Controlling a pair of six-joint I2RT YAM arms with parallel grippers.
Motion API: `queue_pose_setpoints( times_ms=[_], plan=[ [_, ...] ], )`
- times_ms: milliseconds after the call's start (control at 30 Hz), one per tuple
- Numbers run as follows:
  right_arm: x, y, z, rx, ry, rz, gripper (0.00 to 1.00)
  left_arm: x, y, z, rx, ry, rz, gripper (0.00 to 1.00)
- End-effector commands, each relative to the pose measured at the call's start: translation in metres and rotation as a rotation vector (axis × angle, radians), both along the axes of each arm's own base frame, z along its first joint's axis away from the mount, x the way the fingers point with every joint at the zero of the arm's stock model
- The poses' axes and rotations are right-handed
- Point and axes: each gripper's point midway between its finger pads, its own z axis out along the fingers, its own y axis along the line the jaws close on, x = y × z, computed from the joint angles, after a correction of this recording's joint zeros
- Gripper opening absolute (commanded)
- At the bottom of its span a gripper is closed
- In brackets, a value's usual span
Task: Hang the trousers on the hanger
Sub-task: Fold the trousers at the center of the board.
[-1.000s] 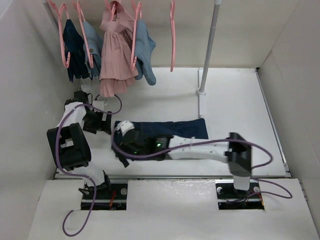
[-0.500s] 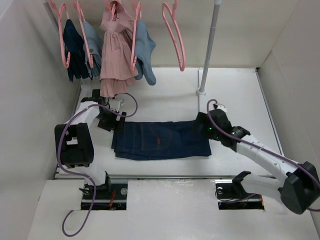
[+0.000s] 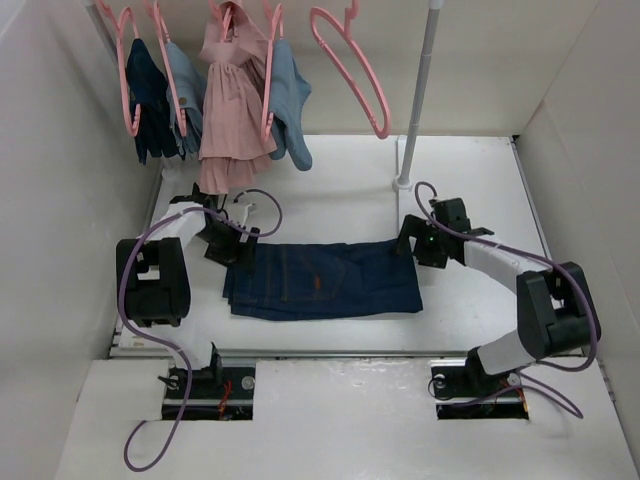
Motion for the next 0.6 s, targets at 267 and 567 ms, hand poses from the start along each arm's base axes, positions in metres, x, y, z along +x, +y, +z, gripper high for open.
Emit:
queue_pose_setpoints(
  times_ms=[267, 567],
  plan=[
    [0.036, 0.019, 0.008, 0.16, -0.08, 0.08, 0.35, -0.011, 0.005, -0.015, 0.013, 0.087, -0.003, 0.0],
    [0.038, -0.034, 0.059, 0.253, -0.237, -0.122, 0.0, -0.003, 0.075, 0.002, 0.412, 0.01, 0.043, 0.0]
  ],
)
